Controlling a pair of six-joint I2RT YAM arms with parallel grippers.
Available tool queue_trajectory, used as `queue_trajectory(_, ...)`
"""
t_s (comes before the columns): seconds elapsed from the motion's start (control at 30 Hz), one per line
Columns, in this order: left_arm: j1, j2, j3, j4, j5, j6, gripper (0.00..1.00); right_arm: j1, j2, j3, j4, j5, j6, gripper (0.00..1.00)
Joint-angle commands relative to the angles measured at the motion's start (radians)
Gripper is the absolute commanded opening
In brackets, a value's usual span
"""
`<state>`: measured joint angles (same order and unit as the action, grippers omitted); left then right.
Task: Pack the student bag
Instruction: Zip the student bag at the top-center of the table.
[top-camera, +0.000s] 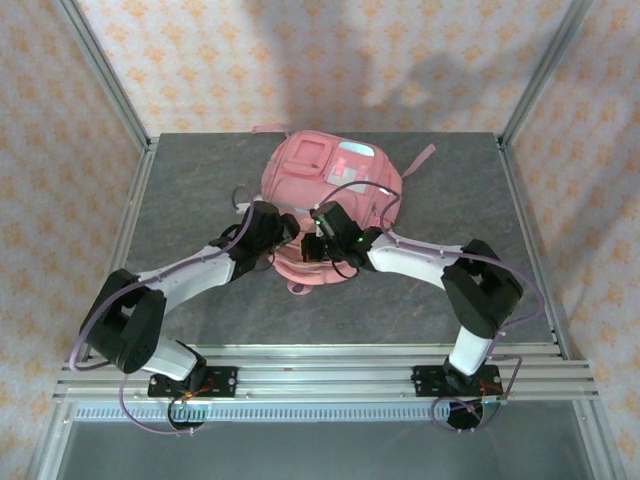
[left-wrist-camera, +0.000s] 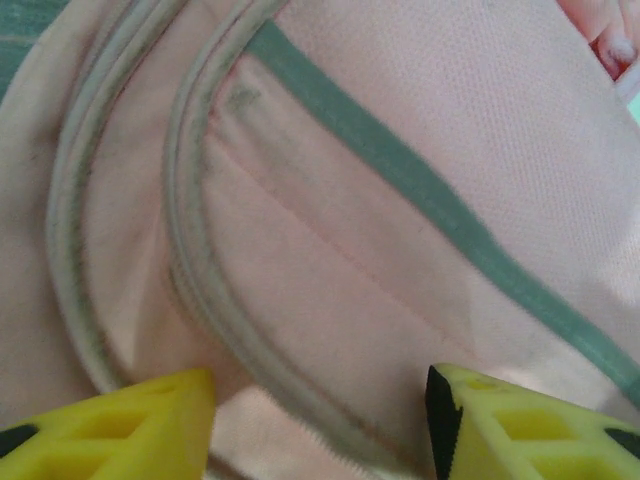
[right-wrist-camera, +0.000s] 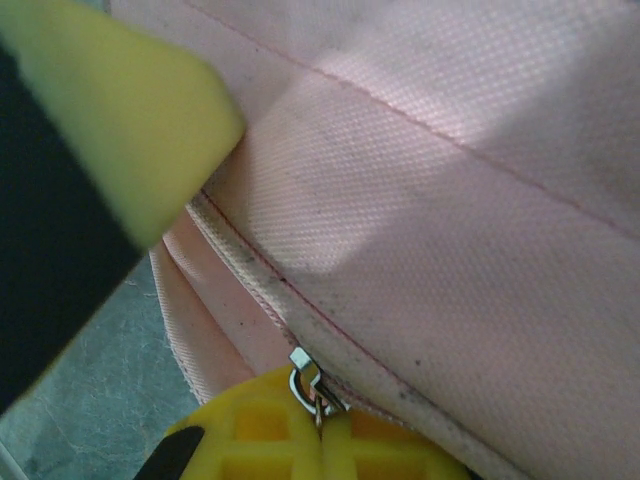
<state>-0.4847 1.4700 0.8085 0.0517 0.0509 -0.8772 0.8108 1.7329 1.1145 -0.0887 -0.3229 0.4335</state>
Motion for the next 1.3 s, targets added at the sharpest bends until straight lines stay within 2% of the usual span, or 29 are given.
queue_trajectory(0.0,0.001,0.036,0.055,0.025,-0.068,0.002,0.30,0.006,0.001,0.039,0.001,-0.008,-0.016,0.00)
queue_trajectory(0.03,0.004,0.043,0.060,0.017,-0.073,0.006,0.19,0.004,-0.002,0.039,-0.012,0.001,-0.018,0.00)
queue_trajectory(0.13,0.014,0.046,0.050,0.011,-0.082,0.008,0.00,-0.013,-0.028,0.023,-0.034,-0.005,-0.016,0.00)
queue_trajectory(0.27,0.055,0.034,0.025,0.010,-0.063,0.016,0.00,-0.053,-0.093,-0.038,-0.079,0.027,-0.024,0.00)
queue_trajectory(0.5,0.125,0.012,0.024,-0.013,-0.050,0.065,0.00,-0.193,-0.246,-0.179,-0.142,0.088,-0.056,0.00)
queue_trajectory(0.7,0.138,0.019,0.047,-0.039,-0.051,0.098,0.00,-0.313,-0.246,-0.168,-0.168,0.170,-0.078,0.00)
queue_trajectory(0.93,0.138,0.019,0.052,-0.051,-0.044,0.112,0.00,-0.323,-0.188,-0.092,-0.155,0.195,-0.067,0.00)
queue_trajectory(1.1,0.138,0.010,0.065,-0.071,-0.048,0.127,0.00,-0.323,-0.229,-0.073,-0.213,0.314,-0.072,0.00)
queue_trajectory(1.27,0.136,0.007,0.088,-0.078,-0.008,0.131,0.00,-0.297,-0.251,-0.064,-0.260,0.256,-0.139,0.00)
